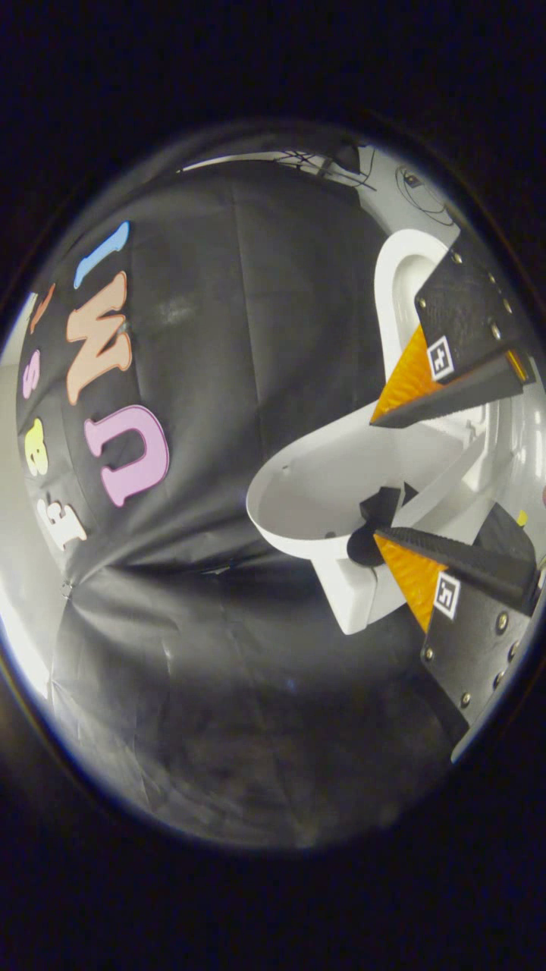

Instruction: Open the toilet lid.

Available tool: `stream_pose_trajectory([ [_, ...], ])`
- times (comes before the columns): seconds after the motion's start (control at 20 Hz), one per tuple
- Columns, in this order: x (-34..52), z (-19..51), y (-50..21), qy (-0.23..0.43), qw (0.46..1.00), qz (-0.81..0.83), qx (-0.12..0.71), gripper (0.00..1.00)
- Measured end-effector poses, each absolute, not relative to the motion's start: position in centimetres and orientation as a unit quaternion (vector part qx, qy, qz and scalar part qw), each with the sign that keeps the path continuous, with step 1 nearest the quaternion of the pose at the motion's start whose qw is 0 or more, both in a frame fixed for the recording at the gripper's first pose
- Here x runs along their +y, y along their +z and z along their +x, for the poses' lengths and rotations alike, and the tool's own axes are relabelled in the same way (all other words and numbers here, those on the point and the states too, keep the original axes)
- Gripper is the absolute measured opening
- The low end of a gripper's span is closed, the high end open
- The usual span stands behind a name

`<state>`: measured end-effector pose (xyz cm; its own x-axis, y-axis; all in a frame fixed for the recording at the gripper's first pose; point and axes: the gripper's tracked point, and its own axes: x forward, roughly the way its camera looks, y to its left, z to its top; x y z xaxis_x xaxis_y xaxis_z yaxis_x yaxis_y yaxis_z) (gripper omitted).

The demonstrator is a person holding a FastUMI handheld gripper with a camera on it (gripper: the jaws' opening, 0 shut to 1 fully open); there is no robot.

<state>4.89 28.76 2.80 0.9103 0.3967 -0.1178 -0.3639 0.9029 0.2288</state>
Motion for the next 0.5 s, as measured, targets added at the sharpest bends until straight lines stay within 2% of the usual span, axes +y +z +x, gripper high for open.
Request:
stream_pose_trajectory([
  [0.1,27.0,4.7,3.5,0.185,0.975,0.099,0.076,0.86],
  [0.2,25.1,4.7,4.2,0.171,0.978,0.097,0.071,0.88],
  [0.3,23.2,4.7,4.8,0.158,0.980,0.100,0.066,0.96],
  [0.5,19.9,4.2,5.5,0.137,0.984,0.092,0.060,0.97],
])
